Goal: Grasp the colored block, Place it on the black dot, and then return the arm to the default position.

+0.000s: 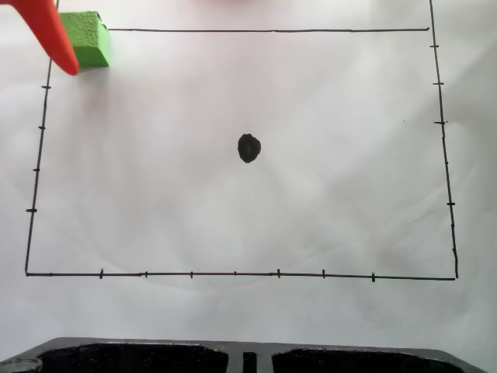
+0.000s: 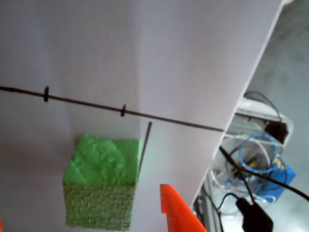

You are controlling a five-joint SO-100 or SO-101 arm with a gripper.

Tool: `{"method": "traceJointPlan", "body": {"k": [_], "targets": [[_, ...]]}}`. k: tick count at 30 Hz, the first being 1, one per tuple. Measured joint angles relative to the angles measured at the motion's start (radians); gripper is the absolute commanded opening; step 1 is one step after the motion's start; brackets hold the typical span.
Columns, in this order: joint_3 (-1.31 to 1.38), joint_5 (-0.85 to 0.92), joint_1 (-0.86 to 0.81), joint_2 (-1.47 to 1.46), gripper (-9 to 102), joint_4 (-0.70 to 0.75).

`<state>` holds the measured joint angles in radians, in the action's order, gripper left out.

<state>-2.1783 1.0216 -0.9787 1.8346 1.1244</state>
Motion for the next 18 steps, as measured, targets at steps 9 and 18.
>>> {"method": "traceJointPlan", "body": {"k": [9,18], "targets": [[0.0,-0.051,0.02,-0.089,41,-0.057],[-0.014,-0.084,0.037,-0.132,40,-0.094]]}}
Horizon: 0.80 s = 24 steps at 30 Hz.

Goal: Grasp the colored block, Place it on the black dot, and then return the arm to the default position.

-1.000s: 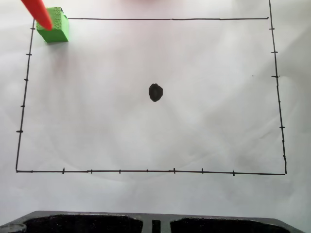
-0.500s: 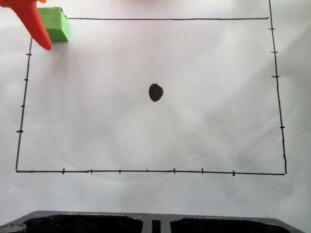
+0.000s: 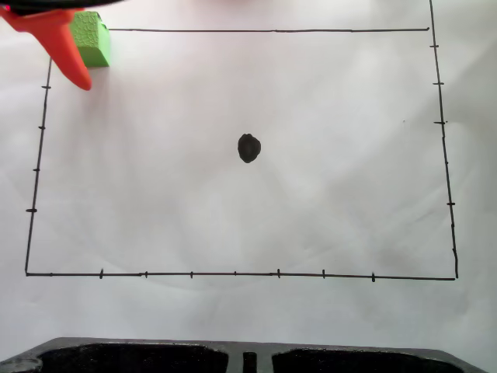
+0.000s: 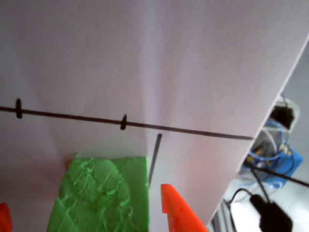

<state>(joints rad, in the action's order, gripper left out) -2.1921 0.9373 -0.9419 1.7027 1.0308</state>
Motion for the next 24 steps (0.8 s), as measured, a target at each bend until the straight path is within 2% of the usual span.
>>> {"method": "traceJointPlan", "body": {"k": [17,24], "targets": [[-0.037,-0.029,0.035,-0.009,17,-0.083],[-0.055,-0.048,0.035,0.005,15,-0.084]]}}
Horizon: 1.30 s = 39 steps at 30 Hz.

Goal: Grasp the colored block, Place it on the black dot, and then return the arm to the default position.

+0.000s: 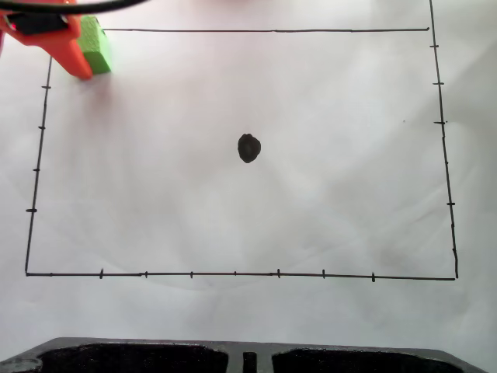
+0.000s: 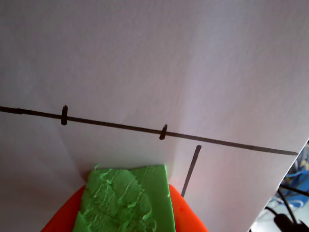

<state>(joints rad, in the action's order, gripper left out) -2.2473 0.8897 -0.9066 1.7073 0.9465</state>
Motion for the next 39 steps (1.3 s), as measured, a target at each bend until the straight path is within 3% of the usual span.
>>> {"method": "traceJointPlan", "body": {"k": [8,16,25,39], "targets": [[0.002,-0.155,0.015,0.077,11,0.161],[0.178,-0.463,0.207,0.103,11,0.385],[0.275,-0.683,0.482,0.103,10,0.405],[0.348,-0.876,0.833,-0.046,10,0.383]]}}
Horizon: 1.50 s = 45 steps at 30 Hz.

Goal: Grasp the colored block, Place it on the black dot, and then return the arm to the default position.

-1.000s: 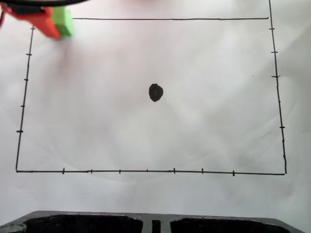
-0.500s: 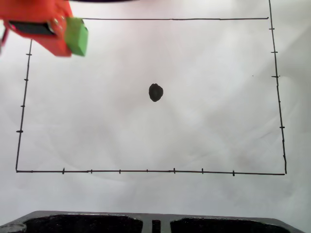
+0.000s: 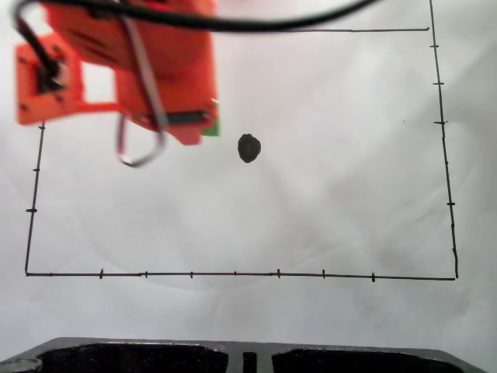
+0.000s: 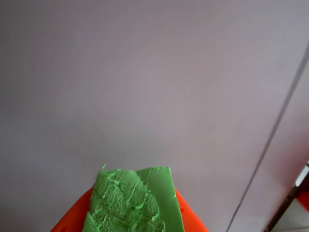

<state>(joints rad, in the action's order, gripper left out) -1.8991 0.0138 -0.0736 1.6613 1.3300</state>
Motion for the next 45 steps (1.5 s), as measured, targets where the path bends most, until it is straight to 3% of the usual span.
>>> {"method": "traceJointPlan", "body": {"k": [8,27,34,45], "targets": [[0.025,-0.035,0.127,-0.074,10,-0.026],[0.026,-0.025,0.123,-0.196,12,-0.098],[0.038,-0.006,0.121,-0.209,27,-0.094],[0.038,0.005,0.135,-0.067,59,0.029]]}}
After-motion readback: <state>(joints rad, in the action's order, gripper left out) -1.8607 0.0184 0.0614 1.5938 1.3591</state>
